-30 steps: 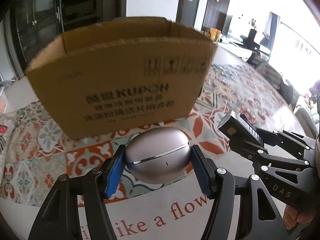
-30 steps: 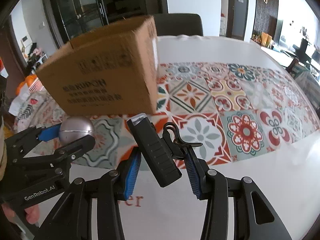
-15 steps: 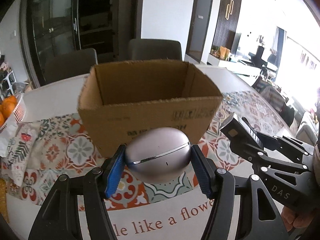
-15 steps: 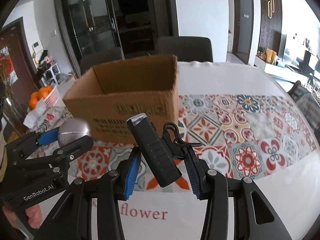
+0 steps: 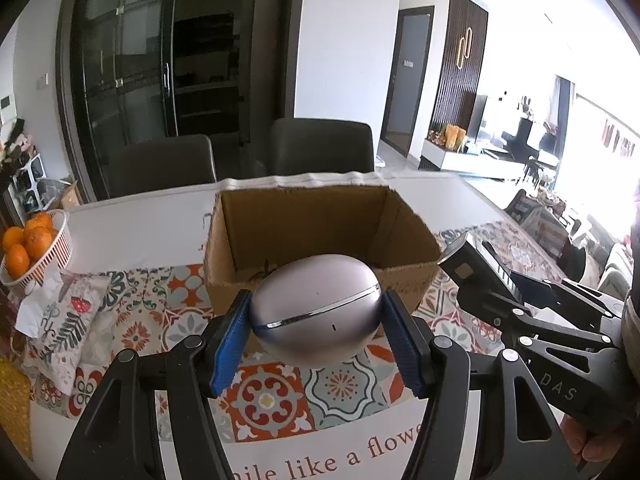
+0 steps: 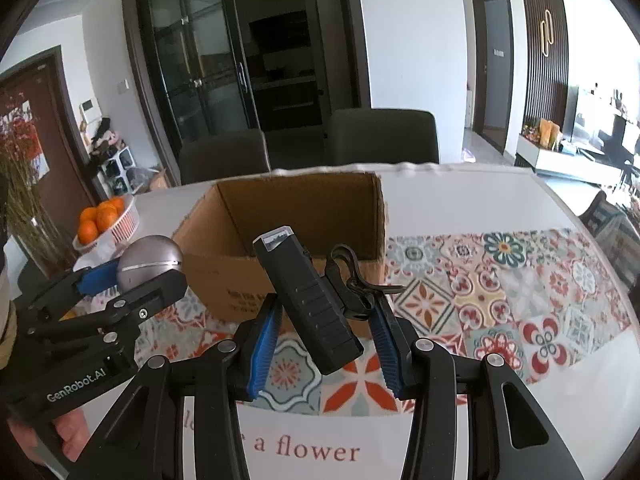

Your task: Organize rigid objects

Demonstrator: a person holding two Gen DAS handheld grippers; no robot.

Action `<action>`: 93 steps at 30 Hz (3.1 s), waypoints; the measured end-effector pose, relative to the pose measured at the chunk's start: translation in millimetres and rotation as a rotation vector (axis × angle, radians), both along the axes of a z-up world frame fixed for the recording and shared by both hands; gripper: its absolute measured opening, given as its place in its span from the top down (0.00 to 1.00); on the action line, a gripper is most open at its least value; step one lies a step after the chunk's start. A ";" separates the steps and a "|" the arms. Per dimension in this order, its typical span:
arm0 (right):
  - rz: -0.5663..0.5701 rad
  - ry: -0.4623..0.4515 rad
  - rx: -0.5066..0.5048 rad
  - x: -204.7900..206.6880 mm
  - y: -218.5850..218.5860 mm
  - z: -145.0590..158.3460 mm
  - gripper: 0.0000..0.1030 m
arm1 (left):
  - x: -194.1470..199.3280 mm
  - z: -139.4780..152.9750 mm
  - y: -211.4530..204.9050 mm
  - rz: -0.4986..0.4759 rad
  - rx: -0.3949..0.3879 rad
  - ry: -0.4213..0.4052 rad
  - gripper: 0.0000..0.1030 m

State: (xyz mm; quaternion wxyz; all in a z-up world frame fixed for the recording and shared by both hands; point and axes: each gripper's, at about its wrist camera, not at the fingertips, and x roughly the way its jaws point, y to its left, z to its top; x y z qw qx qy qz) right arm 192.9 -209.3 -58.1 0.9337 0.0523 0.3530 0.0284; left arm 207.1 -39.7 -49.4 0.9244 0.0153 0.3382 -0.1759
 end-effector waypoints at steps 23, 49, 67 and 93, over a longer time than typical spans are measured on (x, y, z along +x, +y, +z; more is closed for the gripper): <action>0.016 -0.042 -0.016 44.7 9.3 40.1 0.55 | 49.8 32.6 9.5 0.042 -0.025 0.022 0.39; 0.084 0.259 -0.012 154.3 2.9 -7.2 0.55 | 148.2 -9.8 -7.7 0.028 0.076 0.271 0.39; 0.144 0.415 -0.126 168.8 9.7 -56.0 0.52 | 168.0 -58.8 -21.5 0.027 0.188 0.389 0.39; -0.032 0.218 -0.012 104.8 -6.8 11.2 0.46 | 92.5 23.7 -1.3 0.127 0.146 0.141 0.23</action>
